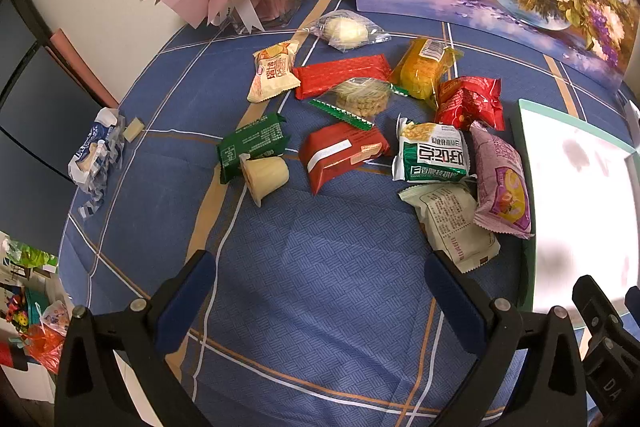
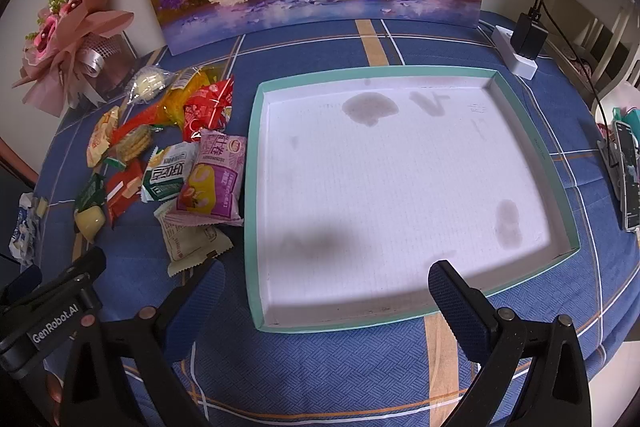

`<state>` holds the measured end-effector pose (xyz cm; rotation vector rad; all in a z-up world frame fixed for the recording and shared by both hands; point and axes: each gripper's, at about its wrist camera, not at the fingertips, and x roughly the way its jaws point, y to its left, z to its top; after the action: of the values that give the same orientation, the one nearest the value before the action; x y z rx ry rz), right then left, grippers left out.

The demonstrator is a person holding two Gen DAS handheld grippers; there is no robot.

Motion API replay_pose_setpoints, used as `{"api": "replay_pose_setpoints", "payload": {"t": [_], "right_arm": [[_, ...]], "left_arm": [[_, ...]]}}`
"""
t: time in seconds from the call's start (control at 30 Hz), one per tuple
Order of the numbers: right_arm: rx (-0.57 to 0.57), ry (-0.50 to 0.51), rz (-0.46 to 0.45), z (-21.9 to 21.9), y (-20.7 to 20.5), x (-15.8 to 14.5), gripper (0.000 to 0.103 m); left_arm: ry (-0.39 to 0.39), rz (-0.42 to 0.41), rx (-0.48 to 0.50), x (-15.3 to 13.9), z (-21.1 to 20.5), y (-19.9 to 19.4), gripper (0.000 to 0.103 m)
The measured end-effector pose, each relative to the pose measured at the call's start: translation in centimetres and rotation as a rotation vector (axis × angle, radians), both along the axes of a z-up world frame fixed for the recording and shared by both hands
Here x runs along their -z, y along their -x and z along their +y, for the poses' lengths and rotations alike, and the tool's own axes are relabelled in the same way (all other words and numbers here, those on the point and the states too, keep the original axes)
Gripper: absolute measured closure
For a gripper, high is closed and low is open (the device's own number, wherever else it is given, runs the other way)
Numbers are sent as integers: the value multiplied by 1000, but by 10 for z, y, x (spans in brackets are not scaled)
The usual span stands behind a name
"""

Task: Organize snacks

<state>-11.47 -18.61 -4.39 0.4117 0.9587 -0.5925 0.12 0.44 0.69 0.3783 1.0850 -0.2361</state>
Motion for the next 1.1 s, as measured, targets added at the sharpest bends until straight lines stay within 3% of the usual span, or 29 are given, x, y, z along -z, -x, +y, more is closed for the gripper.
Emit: {"api": "replay_pose_setpoints", "payload": {"t": [1.1], "right_arm": [[-4, 2, 15, 1, -3, 4, 0]], "left_arm": [[3, 5, -4, 3, 0, 0, 0]]}}
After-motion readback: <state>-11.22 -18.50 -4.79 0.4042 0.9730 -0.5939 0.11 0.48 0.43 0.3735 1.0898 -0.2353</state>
